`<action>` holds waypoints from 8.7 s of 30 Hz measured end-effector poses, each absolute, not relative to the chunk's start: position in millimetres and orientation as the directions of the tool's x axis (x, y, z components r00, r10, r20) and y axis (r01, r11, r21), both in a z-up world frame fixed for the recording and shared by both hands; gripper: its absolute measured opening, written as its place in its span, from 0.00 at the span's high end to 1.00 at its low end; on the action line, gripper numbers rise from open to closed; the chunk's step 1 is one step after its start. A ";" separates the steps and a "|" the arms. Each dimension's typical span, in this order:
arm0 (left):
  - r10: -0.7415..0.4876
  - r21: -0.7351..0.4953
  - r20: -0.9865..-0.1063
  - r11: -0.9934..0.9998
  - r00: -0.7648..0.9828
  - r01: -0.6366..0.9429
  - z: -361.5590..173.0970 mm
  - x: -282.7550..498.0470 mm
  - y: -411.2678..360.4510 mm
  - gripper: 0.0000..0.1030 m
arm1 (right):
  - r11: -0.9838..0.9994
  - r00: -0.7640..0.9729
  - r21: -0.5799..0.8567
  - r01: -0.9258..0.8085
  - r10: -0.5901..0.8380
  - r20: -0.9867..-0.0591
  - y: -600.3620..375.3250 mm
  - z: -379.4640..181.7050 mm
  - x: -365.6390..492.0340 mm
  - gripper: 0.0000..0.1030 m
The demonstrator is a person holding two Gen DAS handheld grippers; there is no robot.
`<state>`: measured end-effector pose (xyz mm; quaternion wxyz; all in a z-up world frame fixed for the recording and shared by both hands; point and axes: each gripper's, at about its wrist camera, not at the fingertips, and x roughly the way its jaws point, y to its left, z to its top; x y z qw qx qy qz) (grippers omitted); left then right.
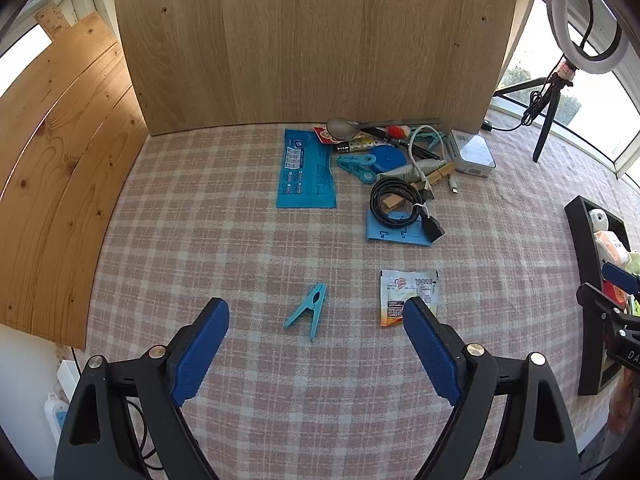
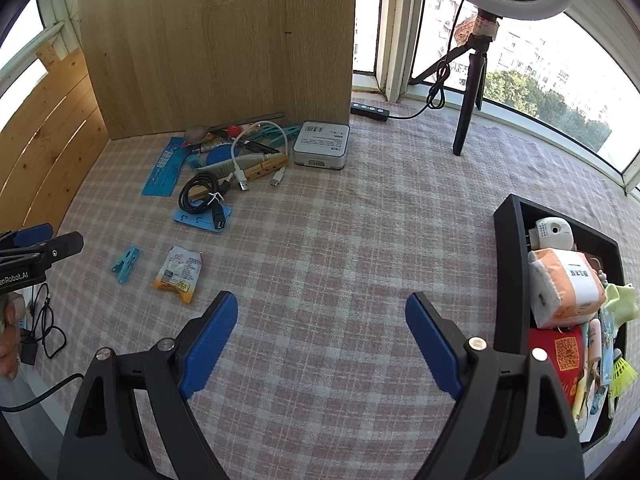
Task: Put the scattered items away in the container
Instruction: 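Close the left gripper on the blue clothespin while the right grasps the snack sachet, then carry both items to the black tray and open both grippers, then move both grippers back toward the scattered items, then grasp the black cable with the left gripper while the right grasps the white box, then carry the cable and white box to the tray and release both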
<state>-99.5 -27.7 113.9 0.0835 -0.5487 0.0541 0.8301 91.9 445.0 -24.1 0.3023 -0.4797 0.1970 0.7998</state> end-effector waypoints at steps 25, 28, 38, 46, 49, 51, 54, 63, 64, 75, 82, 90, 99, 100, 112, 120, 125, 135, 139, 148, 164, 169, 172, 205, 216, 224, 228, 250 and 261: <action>0.074 -0.026 -0.973 -0.976 -0.220 -0.216 11.7 -123.3 -24.8 0.56 | -0.723 -0.268 0.223 -0.654 -0.054 -0.962 423.2 -129.6 -38.3 0.54; 0.063 -0.015 -0.974 -0.976 -0.216 -0.218 -1.0 -124.4 -16.5 0.64 | -0.731 -0.267 0.225 -0.644 -0.061 -0.962 418.0 -127.9 -40.3 0.60; 0.040 0.024 -0.964 -0.972 -0.261 -0.236 -39.5 -91.3 68.7 0.79 | -0.746 -0.258 0.198 -0.636 -0.036 -0.965 403.7 -120.0 -28.6 0.92; 0.073 -0.019 -0.962 -0.979 -0.263 -0.202 -53.9 -65.9 86.4 0.80 | -0.717 -0.299 0.240 -0.654 -0.046 -0.953 403.4 -102.7 4.2 0.95; 0.080 -0.024 -0.957 -0.980 -0.279 -0.198 -54.2 -56.2 98.6 0.80 | -0.713 -0.324 0.256 -0.653 -0.042 -0.945 405.3 -89.0 17.5 0.96; 0.083 -0.025 -0.953 -0.980 -0.290 -0.199 -52.7 -47.7 110.3 0.80 | -0.709 -0.339 0.257 -0.656 -0.027 -0.940 406.5 -78.0 29.6 0.97; 0.101 -0.037 -0.948 -0.977 -0.301 -0.211 -51.2 -37.2 133.5 0.80 | -0.695 -0.364 0.271 -0.666 -0.015 -0.931 410.6 -62.0 55.3 0.98; 0.207 -0.081 -0.923 -0.929 -0.325 -0.361 -40.6 -4.3 271.2 0.80 | -0.600 -0.421 0.291 -0.745 0.083 -0.903 474.0 -22.5 136.8 0.98; 0.222 -0.086 -0.919 -0.918 -0.324 -0.387 -39.7 1.8 294.2 0.80 | -0.583 -0.419 0.284 -0.761 0.107 -0.902 482.0 -27.0 123.0 0.98; 0.420 -0.167 -0.881 -0.706 -0.217 -0.689 -32.6 59.9 518.6 0.80 | -0.357 -0.335 0.207 -0.911 0.345 -0.877 546.6 18.0 269.9 0.98; 0.477 -0.203 -0.873 -0.545 -0.102 -0.813 47.4 132.1 565.5 0.80 | -0.156 -0.218 0.166 -0.974 0.426 -0.878 568.8 31.5 391.8 0.98; 0.509 -0.222 -0.860 -0.408 -0.019 -0.885 58.4 181.5 661.7 0.79 | 0.006 -0.132 0.150 -0.989 0.449 -0.884 572.5 28.8 482.6 0.98; 0.499 -0.188 -0.866 -0.395 -0.038 -0.899 55.2 188.4 677.9 0.55 | 0.051 -0.131 0.172 -0.984 0.449 -0.884 580.3 21.6 506.5 0.66; 0.495 -0.187 -0.868 -0.402 -0.041 -0.896 53.8 185.3 674.9 0.55 | 0.045 -0.138 0.177 -0.983 0.448 -0.883 580.0 21.3 504.7 0.66; 0.437 -0.143 -0.884 -0.586 -0.163 -0.797 33.7 107.5 585.0 0.56 | -0.189 -0.222 0.154 -0.970 0.421 -0.879 574.6 21.4 405.2 0.67; 0.356 -0.111 -0.903 -0.736 -0.242 -0.668 1.8 35.4 498.8 0.56 | -0.378 -0.272 0.128 -0.917 0.358 -0.893 566.4 10.7 302.6 0.67; 0.306 -0.100 -0.913 -0.808 -0.269 -0.581 -12.0 -1.0 438.7 0.56 | -0.480 -0.288 0.117 -0.869 0.300 -0.909 562.7 -1.4 236.2 0.66; 0.226 -0.108 -0.941 -0.905 -0.250 -0.411 -46.3 -71.3 329.3 0.58 | -0.588 -0.319 0.122 -0.799 0.243 -0.916 563.6 -11.9 108.8 0.51; 0.221 -0.129 -0.952 -0.916 -0.210 -0.380 -62.1 -94.1 309.8 0.64 | -0.624 -0.314 0.117 -0.773 0.216 -0.924 566.3 -20.7 60.2 0.50; 0.233 -0.166 -0.963 -0.911 -0.137 -0.377 -94.7 -129.9 310.1 0.68 | -0.626 -0.290 0.130 -0.769 0.160 -0.944 579.0 -46.9 -11.6 0.50; 0.240 -0.189 -0.967 -0.897 -0.081 -0.400 -121.5 -149.2 320.6 0.78 | -0.609 -0.245 0.118 -0.784 0.129 -0.961 604.7 -78.7 -57.7 0.50; 0.240 -0.184 -0.967 -0.888 -0.083 -0.421 -121.7 -150.4 328.2 0.82 | -0.597 -0.230 0.125 -0.792 0.102 -0.968 611.6 -92.2 -71.4 0.50; 0.245 -0.189 -0.966 -0.885 -0.079 -0.426 -122.4 -151.7 332.0 0.82 | -0.594 -0.208 0.109 -0.797 0.101 -0.973 612.3 -99.9 -81.4 0.50; 0.280 -0.224 -0.958 -0.860 -0.056 -0.459 -118.5 -164.8 309.1 0.92 | -0.559 -0.103 0.049 -0.828 0.066 -0.993 635.4 -141.6 -79.3 0.33; 0.227 -0.178 -0.972 -0.881 -0.060 -0.438 -128.8 -181.6 320.2 0.86 | -0.562 -0.097 0.040 -0.826 0.072 -0.993 642.2 -141.6 -68.3 0.33; 0.254 -0.197 -0.965 -0.874 -0.071 -0.443 -120.8 -182.5 309.0 0.91 | -0.553 -0.132 0.070 -0.830 0.073 -0.989 621.7 -138.7 -60.1 0.34; 0.260 -0.197 -0.962 -0.870 -0.082 -0.452 -116.8 -176.1 314.1 0.91 | -0.550 -0.155 0.088 -0.830 0.075 -0.985 623.6 -127.3 -46.3 0.34; 0.340 -0.195 -0.932 -0.765 -0.127 -0.614 -28.3 -62.2 389.2 0.91 | -0.512 -0.214 0.098 -0.853 0.173 -0.961 601.9 -48.8 110.8 0.34; 0.424 -0.250 -0.906 -0.532 0.001 -0.809 -6.9 42.9 541.4 0.91 | -0.298 -0.128 0.042 -0.954 0.276 -0.953 629.4 -23.3 297.3 0.34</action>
